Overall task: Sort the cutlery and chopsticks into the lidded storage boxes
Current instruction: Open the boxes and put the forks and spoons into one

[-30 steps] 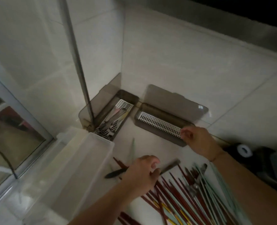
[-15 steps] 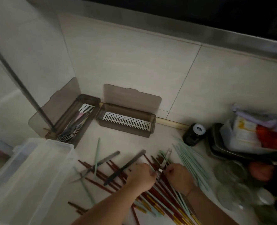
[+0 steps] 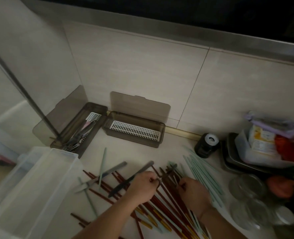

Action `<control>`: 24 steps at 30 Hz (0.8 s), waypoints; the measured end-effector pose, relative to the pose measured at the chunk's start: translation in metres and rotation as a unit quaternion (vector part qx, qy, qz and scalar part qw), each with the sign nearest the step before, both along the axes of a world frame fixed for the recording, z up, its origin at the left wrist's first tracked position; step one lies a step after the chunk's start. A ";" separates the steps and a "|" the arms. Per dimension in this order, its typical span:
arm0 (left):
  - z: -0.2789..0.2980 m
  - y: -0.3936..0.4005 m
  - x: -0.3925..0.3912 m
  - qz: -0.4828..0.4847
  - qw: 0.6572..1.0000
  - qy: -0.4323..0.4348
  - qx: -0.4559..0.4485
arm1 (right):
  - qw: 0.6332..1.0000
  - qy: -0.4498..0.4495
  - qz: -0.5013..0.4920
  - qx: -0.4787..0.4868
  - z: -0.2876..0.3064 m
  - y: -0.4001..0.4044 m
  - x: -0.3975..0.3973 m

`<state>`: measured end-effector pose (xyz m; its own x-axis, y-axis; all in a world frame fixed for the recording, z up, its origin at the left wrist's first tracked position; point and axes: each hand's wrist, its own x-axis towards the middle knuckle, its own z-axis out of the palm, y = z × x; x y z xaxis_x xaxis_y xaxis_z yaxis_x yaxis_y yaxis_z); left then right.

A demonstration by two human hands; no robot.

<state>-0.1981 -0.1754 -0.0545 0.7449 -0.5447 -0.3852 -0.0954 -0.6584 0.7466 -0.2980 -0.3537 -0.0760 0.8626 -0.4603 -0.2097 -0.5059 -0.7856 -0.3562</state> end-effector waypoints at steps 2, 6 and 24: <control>0.009 0.018 0.004 0.017 1.000 -0.013 -0.014 | 0.998 -0.053 0.037 -0.025 0.004 0.001 0.003; 0.029 0.053 0.006 0.004 0.995 -0.103 -0.001 | 0.944 -0.199 0.226 -0.136 0.030 0.016 0.031; 0.055 0.188 0.039 0.230 0.955 -0.175 -0.071 | 0.877 -0.207 0.432 -0.045 0.098 0.152 0.273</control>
